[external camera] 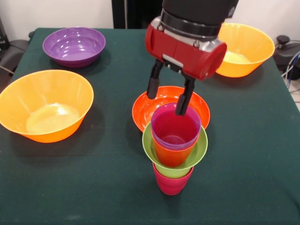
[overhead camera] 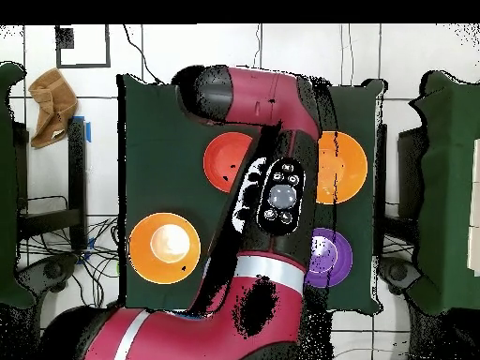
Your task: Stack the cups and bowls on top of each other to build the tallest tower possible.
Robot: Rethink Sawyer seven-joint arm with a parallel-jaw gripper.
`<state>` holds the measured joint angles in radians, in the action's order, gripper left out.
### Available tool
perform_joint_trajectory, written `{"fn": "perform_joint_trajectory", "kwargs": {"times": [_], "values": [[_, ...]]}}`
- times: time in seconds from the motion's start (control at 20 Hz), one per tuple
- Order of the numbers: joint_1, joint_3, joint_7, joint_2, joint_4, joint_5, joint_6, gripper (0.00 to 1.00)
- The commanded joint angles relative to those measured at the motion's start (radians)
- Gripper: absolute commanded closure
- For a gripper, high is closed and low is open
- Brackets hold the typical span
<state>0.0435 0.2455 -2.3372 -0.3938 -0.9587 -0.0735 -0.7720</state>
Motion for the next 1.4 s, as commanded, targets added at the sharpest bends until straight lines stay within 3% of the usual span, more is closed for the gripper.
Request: {"fn": "perform_joint_trajectory", "kwargs": {"times": [0.05, 0.7, 1.4], "values": [[0.026, -0.119, 0.096, -0.081, -0.128, 0.015, -0.025, 0.00], [0.052, -0.116, 0.143, -0.157, -0.189, 0.042, -0.079, 0.00], [0.051, -0.108, 0.115, -0.254, -0.367, 0.059, -0.033, 0.00]]}}
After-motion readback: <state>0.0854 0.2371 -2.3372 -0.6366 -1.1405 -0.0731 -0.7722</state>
